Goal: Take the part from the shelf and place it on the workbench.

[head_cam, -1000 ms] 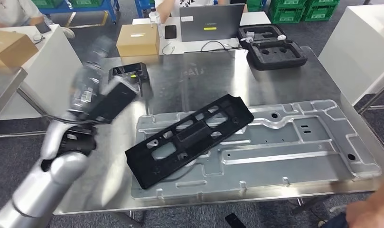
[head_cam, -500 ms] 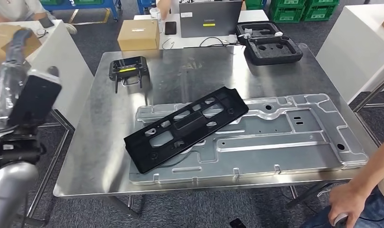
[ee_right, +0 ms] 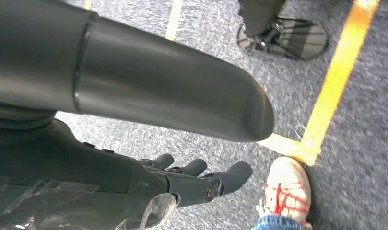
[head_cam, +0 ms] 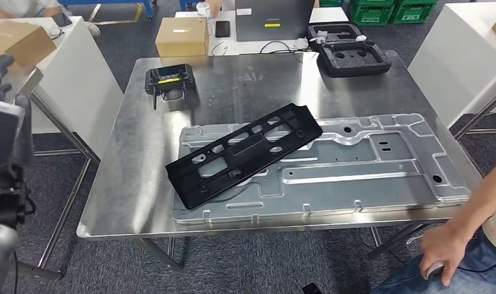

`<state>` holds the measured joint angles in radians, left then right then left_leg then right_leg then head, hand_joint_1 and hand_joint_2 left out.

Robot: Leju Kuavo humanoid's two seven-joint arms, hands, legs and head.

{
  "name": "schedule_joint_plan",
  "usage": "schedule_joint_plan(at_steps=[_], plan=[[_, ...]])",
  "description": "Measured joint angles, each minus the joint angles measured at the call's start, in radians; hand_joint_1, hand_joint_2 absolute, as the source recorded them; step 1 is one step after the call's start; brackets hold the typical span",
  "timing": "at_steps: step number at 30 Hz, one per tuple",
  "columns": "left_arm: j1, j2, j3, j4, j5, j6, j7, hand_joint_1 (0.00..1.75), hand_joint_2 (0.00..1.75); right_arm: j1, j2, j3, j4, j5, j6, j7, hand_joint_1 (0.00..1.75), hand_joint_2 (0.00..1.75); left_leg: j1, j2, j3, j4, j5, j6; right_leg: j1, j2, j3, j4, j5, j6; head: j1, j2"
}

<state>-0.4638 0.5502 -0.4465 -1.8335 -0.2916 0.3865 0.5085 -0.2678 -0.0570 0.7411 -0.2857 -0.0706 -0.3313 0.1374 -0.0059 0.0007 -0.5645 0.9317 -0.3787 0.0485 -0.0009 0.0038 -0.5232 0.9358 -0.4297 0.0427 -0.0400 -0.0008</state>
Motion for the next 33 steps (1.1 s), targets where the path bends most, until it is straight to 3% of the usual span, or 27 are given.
schedule_joint_plan(at_steps=[2, 3, 6, 7, 8, 9, 11, 13, 14, 16, 17, 18, 21, 22, 23, 24, 26, 28, 29, 31, 32, 33], plan=[[0.015, 0.013, 0.016, -0.007, 0.023, 0.002, -0.002, 0.00, 0.00, -0.002, -0.001, -0.002, 0.000, -0.002, -0.002, -0.003, 0.00, 0.00, 0.001, -0.001, -0.011, 0.019, -0.020, -0.011, -0.005, -0.003, -0.004, -0.008, 0.008, -0.012, -0.001, 0.000], [0.020, 0.020, 0.025, -0.010, 0.031, 0.003, -0.002, 0.00, 0.00, -0.002, -0.002, -0.004, 0.000, -0.003, -0.003, -0.003, 0.00, 0.00, 0.003, -0.001, -0.026, 0.054, -0.050, -0.016, -0.008, -0.005, -0.008, -0.013, 0.013, -0.020, -0.002, 0.000], [0.042, 0.039, 0.048, -0.013, 0.040, 0.010, 0.001, 0.00, 0.00, 0.000, -0.003, -0.009, 0.000, -0.008, -0.004, -0.004, 0.00, 0.00, 0.012, -0.001, -0.095, 0.258, -0.173, -0.034, -0.010, -0.008, -0.031, -0.014, 0.033, -0.035, -0.003, 0.000], [0.052, 0.046, 0.054, -0.013, 0.039, 0.015, 0.005, 0.00, 0.00, 0.002, -0.004, -0.010, 0.000, -0.010, -0.004, -0.004, 0.00, 0.00, 0.015, -0.001, -0.105, 0.307, -0.190, -0.038, -0.010, -0.008, -0.040, -0.013, 0.040, -0.036, -0.003, 0.000], [0.062, 0.053, 0.062, -0.014, 0.038, 0.019, 0.010, 0.00, 0.00, 0.004, -0.004, -0.012, 0.000, -0.011, -0.004, -0.004, 0.00, 0.00, 0.018, -0.001, -0.098, 0.319, -0.185, -0.042, -0.010, -0.008, -0.050, -0.012, 0.048, -0.035, -0.003, 0.000], [0.070, 0.060, 0.070, -0.015, 0.036, 0.024, 0.014, 0.00, 0.00, 0.006, -0.004, -0.013, 0.000, -0.011, -0.005, -0.004, 0.00, 0.00, 0.021, -0.001, -0.072, 0.289, -0.163, -0.044, -0.010, -0.008, -0.059, -0.011, 0.055, -0.033, -0.003, 0.000], [0.079, 0.074, 0.089, -0.018, 0.033, 0.031, 0.017, 0.00, 0.00, 0.009, -0.005, -0.017, 0.000, -0.012, -0.006, -0.004, 0.00, 0.00, 0.025, -0.001, 0.025, 0.143, -0.112, -0.047, -0.010, -0.006, -0.079, -0.006, 0.069, -0.025, -0.003, 0.000], [0.089, 0.087, 0.107, -0.023, 0.033, 0.037, 0.017, 0.00, 0.00, 0.010, -0.008, -0.020, 0.000, -0.012, -0.008, -0.004, 0.00, 0.00, 0.022, -0.004, 0.098, 0.020, -0.094, -0.041, -0.009, -0.005, -0.092, -0.003, 0.085, -0.013, -0.003, 0.000], [0.095, 0.094, 0.116, -0.025, 0.033, 0.039, 0.017, 0.00, 0.00, 0.011, -0.010, -0.022, 0.000, -0.012, -0.009, -0.004, 0.00, 0.00, 0.018, -0.005, 0.109, -0.004, -0.094, -0.036, -0.008, -0.004, -0.095, -0.004, 0.094, -0.007, -0.003, 0.000], [0.109, 0.102, 0.132, -0.028, 0.043, 0.042, 0.017, 0.00, 0.00, 0.015, -0.014, -0.026, 0.000, -0.013, -0.011, -0.004, 0.00, 0.00, 0.016, -0.004, 0.093, -0.005, -0.079, -0.022, -0.009, -0.002, -0.103, -0.008, 0.108, 0.004, -0.003, 0.000], [0.114, 0.105, 0.139, -0.030, 0.052, 0.043, 0.016, 0.00, 0.00, 0.017, -0.016, -0.027, 0.001, -0.014, -0.012, -0.004, 0.00, 0.00, 0.018, -0.003, 0.084, -0.006, -0.070, -0.013, -0.010, -0.001, -0.112, 0.002, 0.095, 0.010, -0.003, 0.000], [0.121, 0.107, 0.146, -0.033, 0.061, 0.045, 0.015, 0.00, 0.00, 0.020, -0.019, -0.028, 0.001, -0.014, -0.013, -0.004, 0.00, 0.00, 0.019, -0.001, 0.072, -0.007, -0.058, -0.002, -0.010, 0.000, -0.126, 0.031, 0.060, 0.015, -0.002, 0.000], [0.137, 0.109, 0.164, -0.043, 0.073, 0.046, 0.014, 0.00, 0.00, 0.028, -0.021, -0.032, 0.001, -0.015, -0.014, -0.005, 0.00, 0.00, 0.019, 0.000, 0.034, -0.007, -0.024, 0.013, -0.013, -0.001, -0.181, 0.227, -0.097, 0.026, 0.001, 0.000], [0.142, 0.109, 0.167, -0.046, 0.074, 0.046, 0.014, 0.00, 0.00, 0.030, -0.021, -0.033, 0.001, -0.015, -0.014, -0.005, 0.00, 0.00, 0.017, 0.000, 0.020, -0.006, -0.012, 0.013, -0.013, -0.001, -0.189, 0.288, -0.119, 0.029, 0.001, 0.000], [0.146, 0.109, 0.170, -0.048, 0.075, 0.046, 0.014, 0.00, 0.00, 0.031, -0.022, -0.033, 0.001, -0.015, -0.014, -0.005, 0.00, 0.00, 0.016, 0.000, 0.005, -0.006, -0.001, 0.013, -0.013, -0.001, -0.182, 0.319, -0.118, 0.029, 0.001, 0.000], [0.149, 0.109, 0.173, -0.049, 0.075, 0.045, 0.014, 0.00, 0.00, 0.031, -0.022, -0.034, 0.001, -0.015, -0.014, -0.004, 0.00, 0.00, 0.015, 0.000, -0.009, -0.005, 0.011, 0.011, -0.013, -0.001, -0.158, 0.314, -0.097, 0.028, 0.001, 0.000], [0.155, 0.110, 0.180, -0.054, 0.076, 0.045, 0.014, 0.00, 0.00, 0.030, -0.025, -0.036, 0.001, -0.015, -0.014, -0.004, 0.00, 0.00, 0.014, 0.000, -0.033, -0.004, 0.032, 0.005, -0.012, 0.000, -0.059, 0.203, -0.051, 0.021, 0.001, 0.000], [0.156, 0.110, 0.187, -0.060, 0.076, 0.045, 0.013, 0.00, 0.00, 0.028, -0.028, -0.039, 0.001, -0.015, -0.015, -0.004, 0.00, 0.00, 0.011, 0.001, -0.048, -0.002, 0.051, -0.004, -0.007, 0.000, 0.053, 0.047, -0.053, 0.010, 0.001, 0.000], [0.157, 0.110, 0.189, -0.063, 0.075, 0.043, 0.013, 0.00, 0.00, 0.028, -0.029, -0.041, 0.001, -0.016, -0.015, -0.004, 0.00, 0.00, 0.011, 0.002, -0.051, -0.003, 0.061, -0.010, -0.004, 0.001, 0.084, -0.001, -0.062, 0.004, 0.001, 0.000], [0.159, 0.110, 0.191, -0.065, 0.073, 0.039, 0.012, 0.00, 0.00, 0.029, -0.029, -0.042, 0.001, -0.016, -0.016, -0.005, 0.00, 0.00, 0.011, 0.004, -0.056, -0.008, 0.081, -0.022, -0.003, 0.001, 0.088, -0.025, -0.058, -0.011, 0.001, 0.000], [0.161, 0.110, 0.191, -0.065, 0.071, 0.038, 0.012, 0.00, 0.00, 0.029, -0.028, -0.043, 0.001, -0.016, -0.016, -0.004, 0.00, 0.00, 0.012, 0.004, -0.063, -0.002, 0.075, -0.027, -0.004, -0.001, 0.079, -0.025, -0.048, -0.018, 0.001, 0.000], [0.162, 0.110, 0.190, -0.065, 0.070, 0.037, 0.011, 0.00, 0.00, 0.029, -0.028, -0.043, 0.001, -0.016, -0.016, -0.004, 0.00, 0.00, 0.014, 0.004, -0.074, 0.020, 0.048, -0.032, -0.006, -0.003, 0.069, -0.026, -0.036, -0.027, 0.000, 0.000]])
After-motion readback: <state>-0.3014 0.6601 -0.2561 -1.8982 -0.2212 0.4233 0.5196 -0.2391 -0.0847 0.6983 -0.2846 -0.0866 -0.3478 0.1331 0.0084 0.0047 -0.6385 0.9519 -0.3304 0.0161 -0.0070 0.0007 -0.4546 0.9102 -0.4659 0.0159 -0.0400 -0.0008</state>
